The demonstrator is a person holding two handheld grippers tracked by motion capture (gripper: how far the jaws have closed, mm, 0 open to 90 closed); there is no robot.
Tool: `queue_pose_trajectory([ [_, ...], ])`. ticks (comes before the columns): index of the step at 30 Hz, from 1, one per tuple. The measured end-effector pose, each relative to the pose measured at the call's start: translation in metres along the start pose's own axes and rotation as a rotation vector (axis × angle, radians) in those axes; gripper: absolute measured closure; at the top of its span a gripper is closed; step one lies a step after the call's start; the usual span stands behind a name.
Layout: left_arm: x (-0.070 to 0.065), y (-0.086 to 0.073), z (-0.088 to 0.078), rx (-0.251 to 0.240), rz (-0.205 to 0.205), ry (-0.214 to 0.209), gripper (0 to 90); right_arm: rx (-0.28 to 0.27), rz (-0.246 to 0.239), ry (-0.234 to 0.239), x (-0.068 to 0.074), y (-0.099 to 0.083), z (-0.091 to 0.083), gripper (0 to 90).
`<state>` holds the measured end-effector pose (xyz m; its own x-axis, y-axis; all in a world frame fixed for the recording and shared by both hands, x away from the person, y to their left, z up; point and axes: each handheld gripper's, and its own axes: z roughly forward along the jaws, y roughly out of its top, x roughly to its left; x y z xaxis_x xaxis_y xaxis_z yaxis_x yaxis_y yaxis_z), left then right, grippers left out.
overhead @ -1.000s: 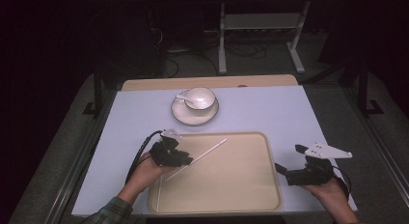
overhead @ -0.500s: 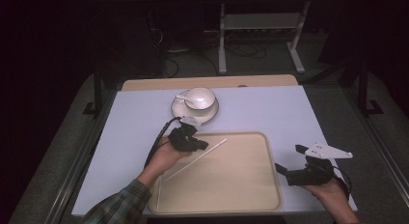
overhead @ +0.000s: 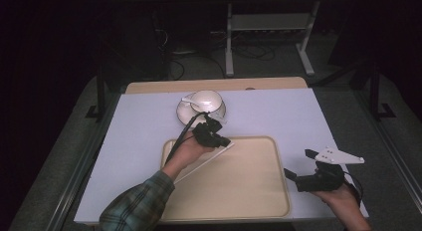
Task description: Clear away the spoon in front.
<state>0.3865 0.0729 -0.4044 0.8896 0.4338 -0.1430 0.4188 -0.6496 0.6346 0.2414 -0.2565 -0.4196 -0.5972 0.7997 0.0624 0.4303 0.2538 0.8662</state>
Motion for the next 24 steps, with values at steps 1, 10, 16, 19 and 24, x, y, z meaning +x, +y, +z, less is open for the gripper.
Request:
queue_pose_trajectory([
  [1, 0.0, 0.003, 0.003, 0.0, 0.0, 0.001, 89.6, 0.0, -0.001, -0.001, 0.0, 0.0, 0.0, 0.0],
  [10, 0.004, 0.015, 0.035, 0.029, -0.007, 0.014, 89.6, -0.002, 0.0, 0.003, 0.0, 0.0, -0.001, 0.0],
  [16, 0.008, 0.014, 0.045, 0.042, -0.023, 0.014, 89.6, -0.006, 0.003, 0.003, -0.001, 0.0, -0.001, 0.0],
  [19, 0.01, 0.012, 0.049, 0.053, -0.028, 0.014, 89.6, -0.004, 0.001, 0.004, -0.001, 0.0, -0.001, 0.0],
  [24, 0.013, 0.011, 0.051, 0.057, -0.033, 0.026, 89.6, -0.003, 0.003, 0.003, -0.001, -0.001, -0.001, 0.0],
])
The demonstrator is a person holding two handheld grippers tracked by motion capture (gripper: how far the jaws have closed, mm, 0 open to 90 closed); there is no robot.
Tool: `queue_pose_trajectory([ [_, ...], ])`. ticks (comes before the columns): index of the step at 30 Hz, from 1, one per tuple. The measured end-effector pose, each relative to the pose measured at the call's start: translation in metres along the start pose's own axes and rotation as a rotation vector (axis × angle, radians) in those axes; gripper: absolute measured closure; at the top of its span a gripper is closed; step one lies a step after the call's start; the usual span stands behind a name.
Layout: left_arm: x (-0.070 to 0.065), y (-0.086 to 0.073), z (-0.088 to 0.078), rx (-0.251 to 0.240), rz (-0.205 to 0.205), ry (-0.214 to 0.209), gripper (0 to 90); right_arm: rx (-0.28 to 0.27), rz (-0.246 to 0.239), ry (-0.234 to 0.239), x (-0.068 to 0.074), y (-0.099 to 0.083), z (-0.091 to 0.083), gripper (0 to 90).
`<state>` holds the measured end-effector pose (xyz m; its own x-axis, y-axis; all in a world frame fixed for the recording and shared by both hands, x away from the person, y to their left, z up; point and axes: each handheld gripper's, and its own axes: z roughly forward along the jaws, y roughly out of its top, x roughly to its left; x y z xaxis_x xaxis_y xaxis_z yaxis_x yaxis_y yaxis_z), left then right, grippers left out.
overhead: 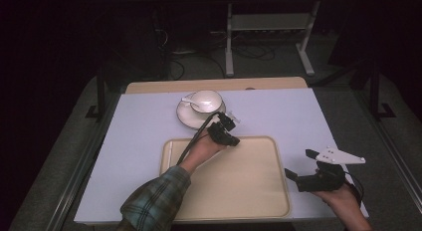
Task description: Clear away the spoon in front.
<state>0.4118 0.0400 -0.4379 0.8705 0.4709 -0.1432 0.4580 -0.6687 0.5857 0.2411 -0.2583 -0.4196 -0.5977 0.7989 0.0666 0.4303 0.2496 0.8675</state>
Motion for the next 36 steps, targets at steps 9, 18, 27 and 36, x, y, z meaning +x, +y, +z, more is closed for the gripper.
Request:
queue_pose_trajectory([
  [9, 0.007, -0.005, -0.005, 0.01, -0.013, 0.031, 89.6, 0.0, 0.0, 0.001, 0.0, 0.0, 0.0, 0.0],
  [18, 0.014, -0.015, -0.014, 0.011, -0.031, 0.049, 89.6, 0.0, -0.001, 0.001, 0.0, 0.0, 0.0, 0.0],
  [27, 0.022, -0.025, -0.024, 0.008, -0.054, 0.065, 89.6, 0.001, 0.001, -0.002, 0.0, 0.0, 0.0, 0.0],
  [36, 0.028, -0.036, -0.033, 0.008, -0.071, 0.077, 89.6, 0.002, 0.0, -0.003, 0.0, 0.0, 0.0, 0.0],
])
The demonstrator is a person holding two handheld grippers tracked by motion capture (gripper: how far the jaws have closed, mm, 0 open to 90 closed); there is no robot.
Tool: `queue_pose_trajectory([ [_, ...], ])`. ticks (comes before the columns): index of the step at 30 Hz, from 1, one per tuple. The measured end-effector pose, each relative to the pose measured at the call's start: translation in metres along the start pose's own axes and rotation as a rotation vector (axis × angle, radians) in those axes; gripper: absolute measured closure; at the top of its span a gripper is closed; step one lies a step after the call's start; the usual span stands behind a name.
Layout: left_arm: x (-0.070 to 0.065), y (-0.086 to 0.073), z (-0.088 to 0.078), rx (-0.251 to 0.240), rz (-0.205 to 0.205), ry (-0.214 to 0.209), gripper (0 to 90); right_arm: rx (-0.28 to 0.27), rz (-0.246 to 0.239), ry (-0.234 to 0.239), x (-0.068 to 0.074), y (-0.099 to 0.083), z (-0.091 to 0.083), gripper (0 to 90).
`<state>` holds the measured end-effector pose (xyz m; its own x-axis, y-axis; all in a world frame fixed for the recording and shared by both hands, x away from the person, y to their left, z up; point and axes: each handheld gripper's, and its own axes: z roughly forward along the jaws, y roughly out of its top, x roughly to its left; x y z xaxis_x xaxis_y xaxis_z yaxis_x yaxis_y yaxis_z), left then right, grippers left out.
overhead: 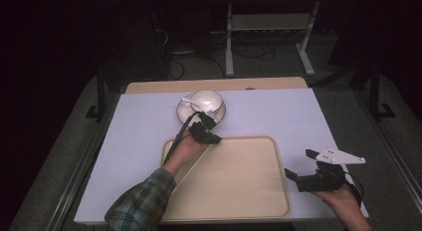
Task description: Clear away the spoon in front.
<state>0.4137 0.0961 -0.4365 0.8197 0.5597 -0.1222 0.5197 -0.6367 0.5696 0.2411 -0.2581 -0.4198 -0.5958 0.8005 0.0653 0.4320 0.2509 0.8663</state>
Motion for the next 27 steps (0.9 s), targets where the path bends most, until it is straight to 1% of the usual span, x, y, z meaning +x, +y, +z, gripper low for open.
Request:
queue_pose_trajectory([
  [10, 0.007, -0.013, -0.009, -0.007, -0.017, 0.013, 89.6, 0.002, -0.002, -0.001, 0.0, 0.0, 0.001, 0.0],
  [27, 0.02, -0.037, -0.027, -0.022, -0.068, 0.037, 89.6, 0.002, 0.001, -0.005, 0.0, 0.0, 0.001, 0.0],
])
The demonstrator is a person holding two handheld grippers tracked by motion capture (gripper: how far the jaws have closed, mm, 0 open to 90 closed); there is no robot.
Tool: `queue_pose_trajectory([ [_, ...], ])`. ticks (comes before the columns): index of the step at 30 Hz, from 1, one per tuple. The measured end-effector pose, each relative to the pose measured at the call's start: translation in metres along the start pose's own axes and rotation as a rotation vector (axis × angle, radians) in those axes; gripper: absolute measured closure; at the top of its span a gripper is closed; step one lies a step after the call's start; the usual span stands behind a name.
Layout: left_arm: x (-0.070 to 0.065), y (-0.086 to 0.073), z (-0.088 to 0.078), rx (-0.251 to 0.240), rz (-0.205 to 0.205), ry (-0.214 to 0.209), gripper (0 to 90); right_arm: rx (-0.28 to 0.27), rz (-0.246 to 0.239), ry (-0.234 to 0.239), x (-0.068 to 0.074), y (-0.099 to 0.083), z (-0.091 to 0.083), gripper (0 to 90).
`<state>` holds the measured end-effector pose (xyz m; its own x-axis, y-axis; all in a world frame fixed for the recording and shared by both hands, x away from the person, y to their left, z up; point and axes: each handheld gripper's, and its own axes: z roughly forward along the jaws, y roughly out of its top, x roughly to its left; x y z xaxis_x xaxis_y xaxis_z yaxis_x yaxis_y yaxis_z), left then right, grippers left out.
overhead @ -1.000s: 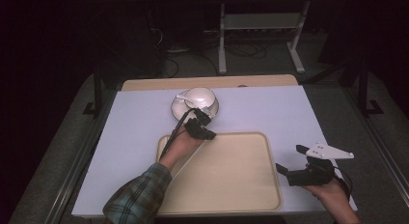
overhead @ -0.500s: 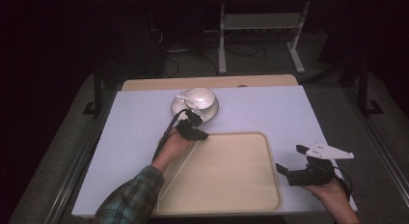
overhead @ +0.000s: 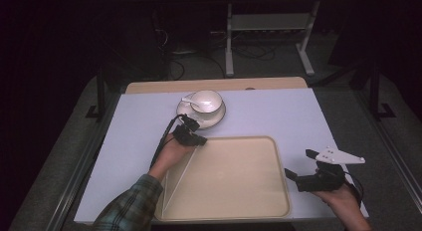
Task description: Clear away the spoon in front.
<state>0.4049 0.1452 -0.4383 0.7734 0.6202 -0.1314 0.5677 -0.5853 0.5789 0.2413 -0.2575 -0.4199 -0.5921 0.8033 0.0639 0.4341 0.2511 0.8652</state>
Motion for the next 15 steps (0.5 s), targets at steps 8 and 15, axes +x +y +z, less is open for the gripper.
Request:
queue_pose_trajectory([
  [8, 0.008, -0.01, -0.009, -0.002, -0.018, 0.015, 89.6, -0.001, 0.001, 0.001, 0.0, 0.0, 0.0, 0.0],
  [15, 0.011, -0.018, -0.015, 0.002, -0.023, 0.027, 89.6, 0.002, -0.003, 0.002, 0.0, 0.0, 0.0, 0.0],
])
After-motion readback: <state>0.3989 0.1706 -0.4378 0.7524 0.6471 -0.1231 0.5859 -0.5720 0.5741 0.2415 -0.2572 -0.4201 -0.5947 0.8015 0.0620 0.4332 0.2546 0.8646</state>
